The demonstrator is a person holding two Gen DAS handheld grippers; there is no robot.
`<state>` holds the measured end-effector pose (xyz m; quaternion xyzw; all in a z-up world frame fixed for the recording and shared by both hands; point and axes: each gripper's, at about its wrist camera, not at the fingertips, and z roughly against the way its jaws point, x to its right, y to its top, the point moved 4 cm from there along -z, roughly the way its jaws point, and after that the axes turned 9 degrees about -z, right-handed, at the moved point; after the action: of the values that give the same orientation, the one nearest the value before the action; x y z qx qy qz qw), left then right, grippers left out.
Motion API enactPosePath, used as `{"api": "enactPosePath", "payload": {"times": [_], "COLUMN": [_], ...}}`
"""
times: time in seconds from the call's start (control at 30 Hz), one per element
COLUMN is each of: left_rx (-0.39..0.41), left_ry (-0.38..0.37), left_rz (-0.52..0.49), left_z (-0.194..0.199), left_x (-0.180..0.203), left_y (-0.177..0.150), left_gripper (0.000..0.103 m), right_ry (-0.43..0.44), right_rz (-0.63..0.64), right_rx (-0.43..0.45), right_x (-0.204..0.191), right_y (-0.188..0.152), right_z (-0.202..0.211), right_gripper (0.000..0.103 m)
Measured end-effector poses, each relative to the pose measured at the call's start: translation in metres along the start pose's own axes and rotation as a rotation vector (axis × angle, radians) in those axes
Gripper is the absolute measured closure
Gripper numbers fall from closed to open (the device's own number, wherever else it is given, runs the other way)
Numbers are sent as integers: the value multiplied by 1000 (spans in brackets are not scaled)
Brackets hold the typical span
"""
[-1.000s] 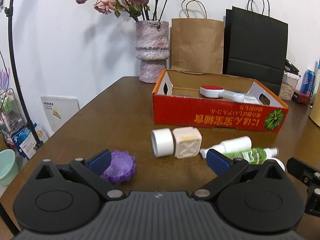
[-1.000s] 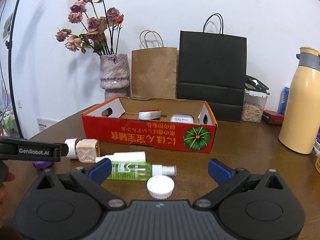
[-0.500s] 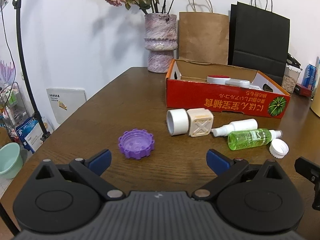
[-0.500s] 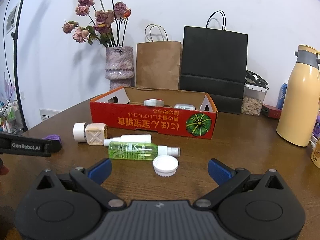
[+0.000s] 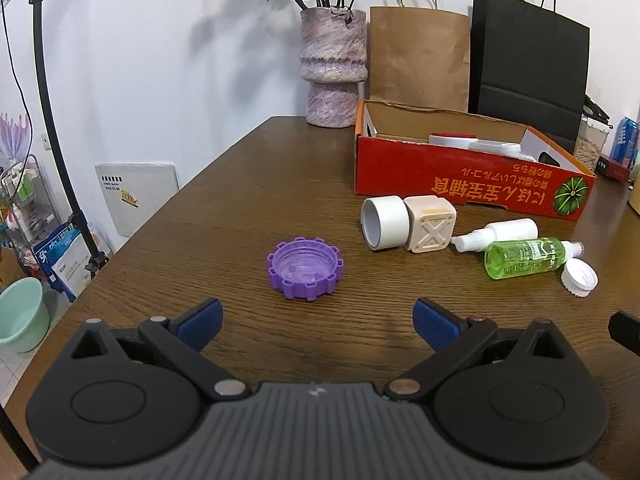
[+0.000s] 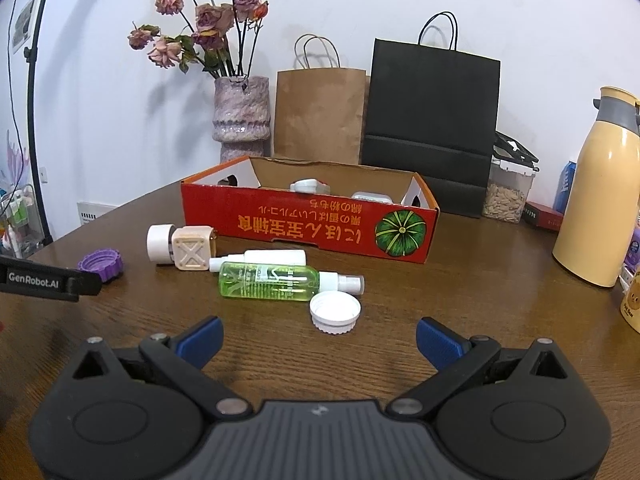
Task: Organize rigid objects
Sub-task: 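Move the left tool to the purple ridged cap while the right tool approaches the white ridged cap, then close the left tool on the purple cap while the right tool closes on the white cap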
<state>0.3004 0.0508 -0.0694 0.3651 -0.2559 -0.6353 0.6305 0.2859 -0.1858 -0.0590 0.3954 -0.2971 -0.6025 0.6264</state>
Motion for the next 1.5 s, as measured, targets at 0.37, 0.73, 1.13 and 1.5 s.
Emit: {"api": "enactPosePath", "payload": {"times": [0.37,0.73,1.13,1.5], "left_rx": [-23,-39,-35,-5], "left_ry": [11,-10,-40,-32], "left_rz": [-1,27,49,38], "left_z": [-22,-42,-51,-52], "left_x": [-8,-14,-15,-10], "left_y": [4,11,17,23], "left_gripper": [0,22,55,56], "right_ry": [-8,-22,-24,-28], "right_rz": [6,13,17,4], "right_rx": [-24,-56,-74,-90], "right_x": [2,3,5,9], "right_y": [-1,1,5,11], "right_z": [-11,-30,-46,-63], "right_gripper": [0,0,0,0]}}
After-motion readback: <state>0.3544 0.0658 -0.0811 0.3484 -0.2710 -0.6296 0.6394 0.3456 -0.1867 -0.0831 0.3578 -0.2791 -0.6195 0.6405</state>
